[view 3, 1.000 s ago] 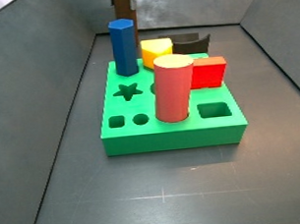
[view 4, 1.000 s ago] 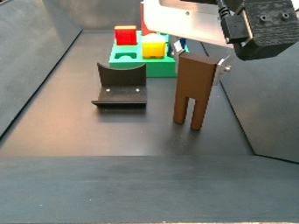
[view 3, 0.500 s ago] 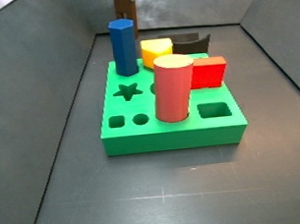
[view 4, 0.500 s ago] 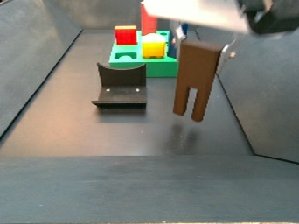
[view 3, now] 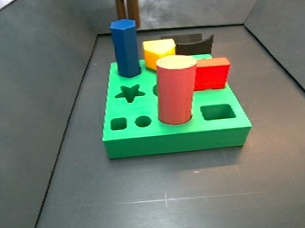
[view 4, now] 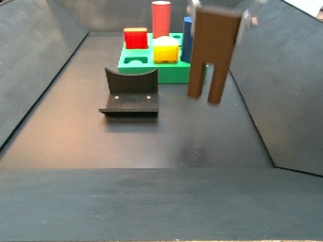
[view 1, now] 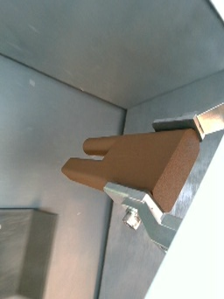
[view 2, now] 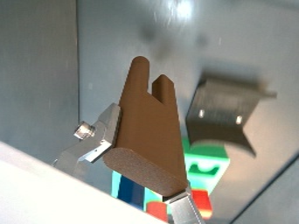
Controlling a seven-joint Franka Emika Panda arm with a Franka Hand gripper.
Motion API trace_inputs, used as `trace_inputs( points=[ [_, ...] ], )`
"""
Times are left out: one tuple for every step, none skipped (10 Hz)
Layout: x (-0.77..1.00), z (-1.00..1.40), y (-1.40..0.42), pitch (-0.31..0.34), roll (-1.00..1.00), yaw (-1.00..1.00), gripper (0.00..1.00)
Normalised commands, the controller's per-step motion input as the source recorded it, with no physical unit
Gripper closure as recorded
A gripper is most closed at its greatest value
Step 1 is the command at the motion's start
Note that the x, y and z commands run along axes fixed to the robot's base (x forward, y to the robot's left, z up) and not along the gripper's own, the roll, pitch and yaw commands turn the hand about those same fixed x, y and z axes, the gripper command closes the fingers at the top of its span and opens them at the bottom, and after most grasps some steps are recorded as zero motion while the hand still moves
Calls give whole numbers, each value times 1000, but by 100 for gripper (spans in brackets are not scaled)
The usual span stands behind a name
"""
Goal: Pick up the square-circle object. Move up. Rotate the square-circle object. Move to above the board. Insert the square-circle object.
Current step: Rotate the square-circle object.
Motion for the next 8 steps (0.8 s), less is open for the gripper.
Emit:
trace_inputs(
  points=[
    [-38, 513, -1000, -5, 39, 25, 100],
    [-40, 440, -968, 4, 46, 25, 100],
    [-26, 285, -745, 12, 48, 20, 100],
    [-18, 128, -446, 24, 38, 19, 100],
    [-9, 62, -220, 22, 27, 18, 100],
    [0, 0, 0, 16, -23, -1000, 100],
    [1, 0, -3, 16, -24, -1000, 100],
    [1, 2, 2, 18, -28, -1000, 100]
  ],
)
